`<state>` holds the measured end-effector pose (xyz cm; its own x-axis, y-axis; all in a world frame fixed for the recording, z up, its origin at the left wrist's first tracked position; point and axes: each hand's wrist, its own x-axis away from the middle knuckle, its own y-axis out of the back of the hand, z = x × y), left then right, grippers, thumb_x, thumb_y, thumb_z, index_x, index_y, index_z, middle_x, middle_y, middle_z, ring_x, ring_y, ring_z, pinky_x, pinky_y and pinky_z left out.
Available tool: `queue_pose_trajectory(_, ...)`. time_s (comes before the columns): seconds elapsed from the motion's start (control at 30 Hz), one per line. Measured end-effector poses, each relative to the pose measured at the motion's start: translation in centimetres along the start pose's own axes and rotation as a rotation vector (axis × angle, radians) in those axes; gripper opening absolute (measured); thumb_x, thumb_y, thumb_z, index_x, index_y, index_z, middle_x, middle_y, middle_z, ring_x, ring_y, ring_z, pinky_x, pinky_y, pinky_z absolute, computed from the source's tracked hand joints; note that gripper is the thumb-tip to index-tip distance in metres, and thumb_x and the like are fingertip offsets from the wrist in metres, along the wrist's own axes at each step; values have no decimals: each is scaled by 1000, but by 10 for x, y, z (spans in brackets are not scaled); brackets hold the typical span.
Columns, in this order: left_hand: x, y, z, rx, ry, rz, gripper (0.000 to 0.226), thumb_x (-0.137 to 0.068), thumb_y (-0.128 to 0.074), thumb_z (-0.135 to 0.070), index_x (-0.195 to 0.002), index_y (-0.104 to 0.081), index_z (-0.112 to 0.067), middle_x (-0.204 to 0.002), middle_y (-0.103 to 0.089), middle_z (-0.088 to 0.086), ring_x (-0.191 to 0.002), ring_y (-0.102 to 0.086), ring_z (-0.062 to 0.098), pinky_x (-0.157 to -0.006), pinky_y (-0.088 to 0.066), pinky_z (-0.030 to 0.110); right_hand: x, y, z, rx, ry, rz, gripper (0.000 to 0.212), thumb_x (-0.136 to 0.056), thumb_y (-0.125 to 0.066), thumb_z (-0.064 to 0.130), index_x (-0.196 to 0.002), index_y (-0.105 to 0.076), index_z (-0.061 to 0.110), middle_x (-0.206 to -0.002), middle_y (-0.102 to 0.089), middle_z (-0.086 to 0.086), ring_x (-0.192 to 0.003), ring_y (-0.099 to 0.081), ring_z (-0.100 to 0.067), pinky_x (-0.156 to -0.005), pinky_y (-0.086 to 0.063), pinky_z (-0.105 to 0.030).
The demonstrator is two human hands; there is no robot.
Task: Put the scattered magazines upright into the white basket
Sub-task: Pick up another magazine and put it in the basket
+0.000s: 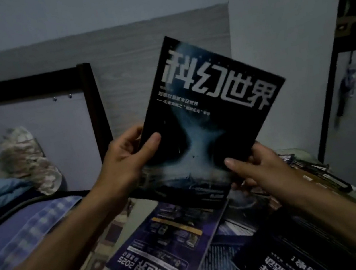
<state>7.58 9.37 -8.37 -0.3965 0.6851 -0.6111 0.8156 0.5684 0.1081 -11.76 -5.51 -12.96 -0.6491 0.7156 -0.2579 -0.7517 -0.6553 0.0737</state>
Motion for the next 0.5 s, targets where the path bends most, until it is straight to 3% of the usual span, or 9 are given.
queue_pose_trajectory(0.13,-5,2,27,-44,-30,-129,18,-96,-54,-13,-104,-68,-22,-96,-76,-15,-92,-70,1,-77,-52,12,-17,-12,-1,88,61,-125,8,-91,-66,10,-94,-60,14,-64,-63,-6,-47,-61,-17,-39,-42,-23)
queue_pose_trajectory(0.2,-1,3,59,-132,53,-171,18,-97,-54,-12,-101,-67,-23,-86,-74,-26,-84,-69,-5,-72,-50,7,-22,-15,-18,155,23,-94,13,-92,-62,5,-91,-59,18,-61,-61,-1,-47,-58,-15,-40,-42,-23)
queue_pose_trajectory(0.33,21,11,123,-262,198,-100,39,-95,-56,-1,-101,-59,-39,-87,-68,-40,-87,-64,-15,-76,-47,7,-28,-16,-57,431,33,-35,20,-93,-61,12,-90,-56,31,-81,-64,10,-70,-63,-9,-64,-51,-31)
queue_pose_trajectory(0.4,19,17,134,-276,199,-163,41,-92,-59,1,-98,-58,-40,-83,-65,-44,-84,-63,-16,-72,-45,2,-40,-14,-62,510,81,-18,16,-91,-65,16,-82,-60,28,-69,-63,4,-65,-62,-15,-62,-49,-36)
queue_pose_trajectory(0.5,-13,25,133,-310,127,-245,36,-87,-67,-1,-90,-63,-36,-73,-69,-33,-75,-63,-10,-70,-49,7,-72,-14,-52,414,156,-49,21,-90,-66,10,-85,-65,30,-53,-51,2,-51,-47,-11,-53,-39,-29)
